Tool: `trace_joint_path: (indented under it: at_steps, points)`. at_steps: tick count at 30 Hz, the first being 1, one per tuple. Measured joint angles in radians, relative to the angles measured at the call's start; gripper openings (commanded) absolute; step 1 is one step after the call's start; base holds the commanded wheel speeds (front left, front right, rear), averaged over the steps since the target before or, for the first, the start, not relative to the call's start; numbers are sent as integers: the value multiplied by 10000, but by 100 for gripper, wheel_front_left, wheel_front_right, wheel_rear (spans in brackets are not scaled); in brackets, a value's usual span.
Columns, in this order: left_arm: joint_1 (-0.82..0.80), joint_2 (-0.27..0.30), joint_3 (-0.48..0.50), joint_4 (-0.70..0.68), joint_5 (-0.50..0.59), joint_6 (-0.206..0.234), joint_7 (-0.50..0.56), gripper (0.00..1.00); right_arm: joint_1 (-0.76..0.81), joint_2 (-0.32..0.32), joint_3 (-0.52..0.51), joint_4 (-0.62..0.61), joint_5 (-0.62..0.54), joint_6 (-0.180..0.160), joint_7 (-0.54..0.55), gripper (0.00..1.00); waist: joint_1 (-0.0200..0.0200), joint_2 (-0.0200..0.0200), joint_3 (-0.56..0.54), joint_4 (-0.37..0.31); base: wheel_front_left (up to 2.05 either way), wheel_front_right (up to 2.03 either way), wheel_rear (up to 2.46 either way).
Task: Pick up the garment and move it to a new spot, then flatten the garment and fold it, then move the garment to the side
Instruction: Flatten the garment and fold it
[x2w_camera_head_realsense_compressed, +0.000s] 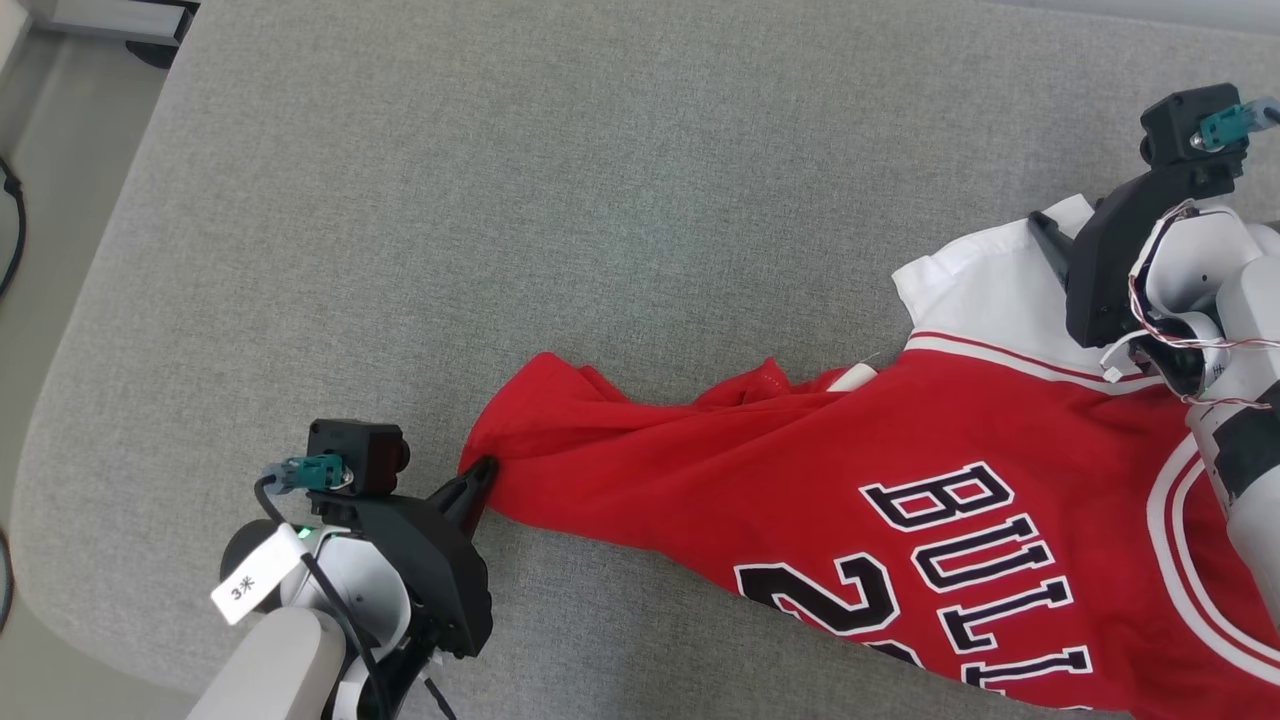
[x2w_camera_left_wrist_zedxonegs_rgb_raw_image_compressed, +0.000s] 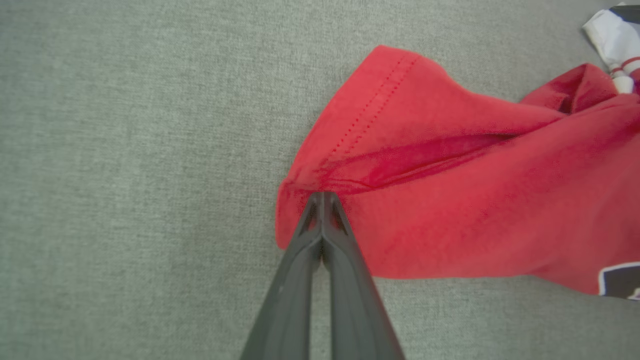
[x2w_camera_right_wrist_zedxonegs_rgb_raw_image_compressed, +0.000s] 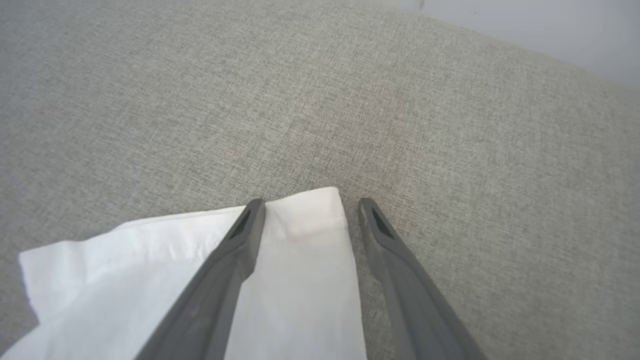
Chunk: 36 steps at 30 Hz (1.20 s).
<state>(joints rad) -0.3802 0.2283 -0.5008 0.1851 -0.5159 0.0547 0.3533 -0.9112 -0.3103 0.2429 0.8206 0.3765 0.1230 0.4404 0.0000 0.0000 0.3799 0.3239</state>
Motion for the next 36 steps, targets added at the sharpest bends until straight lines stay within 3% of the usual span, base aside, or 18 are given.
trace_joint_path:
  at_steps: [1, 3, 4, 20, 28, 29, 30, 31, 36]
  points:
    - [0, 0, -4, 13, -12, -29, 0, 0, 0, 15, 8, 48, 0, 0, -2, 44, 0, 0, 1, -1, 0, 0, 0]
    - [0, 0, -4, 42, -12, -31, 15, 0, -3, 38, 8, 125, 0, 0, -4, 19, 0, 0, -1, -6, 0, 0, 0]
    - [0, 0, -4, 61, -13, -33, 25, 0, -4, 40, 10, 146, 0, 0, -4, 0, 0, -1, -2, -9, 0, 0, 0]
    - [-280, -61, 428, 188, -56, -13, -548, 0, -205, 209, -92, 533, 29, 0, -679, 0, 0, 1, -373, -145, 0, 0, 0]
    - [-265, 107, 176, 355, 19, -10, -437, 0, -289, 117, -107, 803, 77, 0, -982, 0, -1, 0, -706, -222, 0, 0, 0]
    - [-179, 161, 151, 355, 19, -12, -374, 15, -231, 121, -86, 817, 77, 0, -982, 20, -1, 0, -720, -230, 0, 0, 0]
    - [-81, 188, 138, 366, 19, -10, -368, 43, -162, 127, -65, 838, 77, 0, -974, 100, -1, 0, -724, -237, 0, 0, 0]
    - [-5, 207, 117, 360, 21, -10, -368, 100, -116, 132, -61, 853, 77, 0, -976, 100, -1, 0, -710, -239, 0, 0, 0]
    - [49, 203, 73, 359, 21, -10, -366, 100, 10, 132, -6, 936, 75, -4, -986, 100, 0, 0, -589, -234, 0, 0, 0]
